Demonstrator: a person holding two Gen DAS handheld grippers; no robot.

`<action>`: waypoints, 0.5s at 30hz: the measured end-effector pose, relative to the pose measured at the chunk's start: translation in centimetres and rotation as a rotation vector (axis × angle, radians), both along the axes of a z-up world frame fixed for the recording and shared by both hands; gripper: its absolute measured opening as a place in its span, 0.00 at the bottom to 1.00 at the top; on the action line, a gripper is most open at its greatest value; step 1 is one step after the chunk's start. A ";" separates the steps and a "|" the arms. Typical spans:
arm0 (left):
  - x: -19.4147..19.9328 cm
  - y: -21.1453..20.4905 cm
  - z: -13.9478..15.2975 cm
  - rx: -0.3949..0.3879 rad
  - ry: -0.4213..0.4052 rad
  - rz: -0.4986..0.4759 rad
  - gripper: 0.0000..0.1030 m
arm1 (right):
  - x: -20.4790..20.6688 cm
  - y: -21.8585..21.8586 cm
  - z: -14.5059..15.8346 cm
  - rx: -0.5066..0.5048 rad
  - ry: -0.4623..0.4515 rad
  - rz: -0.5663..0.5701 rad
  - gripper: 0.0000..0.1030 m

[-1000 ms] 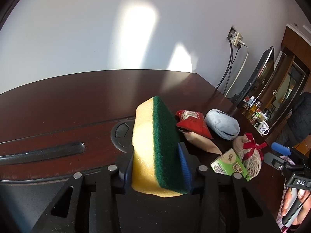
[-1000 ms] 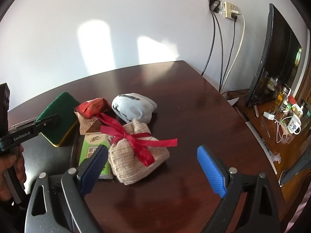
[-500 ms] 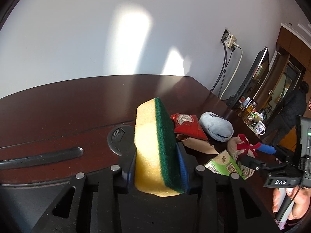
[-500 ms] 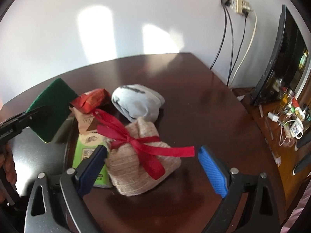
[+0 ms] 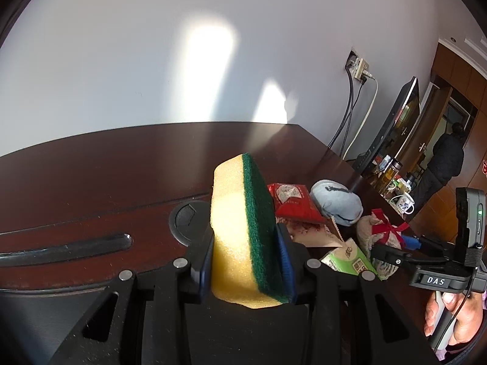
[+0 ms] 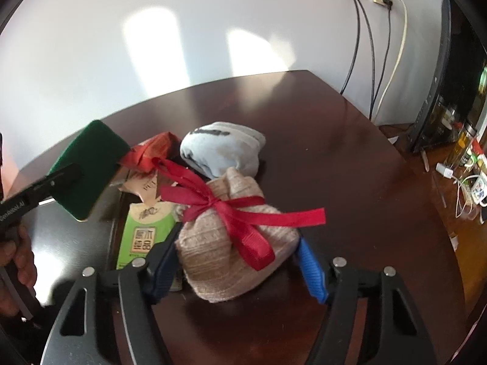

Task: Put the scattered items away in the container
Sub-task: 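Grasp the red-ribboned burlap sachet with the right gripper while the left holds the sponge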

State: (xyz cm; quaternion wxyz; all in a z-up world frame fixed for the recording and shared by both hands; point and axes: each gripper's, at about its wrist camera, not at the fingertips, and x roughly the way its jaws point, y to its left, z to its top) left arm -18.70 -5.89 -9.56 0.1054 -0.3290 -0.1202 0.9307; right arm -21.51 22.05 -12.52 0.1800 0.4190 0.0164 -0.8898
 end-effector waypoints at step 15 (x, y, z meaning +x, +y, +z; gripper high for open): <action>1.0 -0.3 1.0 -0.035 0.050 0.050 0.38 | 3.5 2.8 3.2 -0.091 0.068 -0.035 0.66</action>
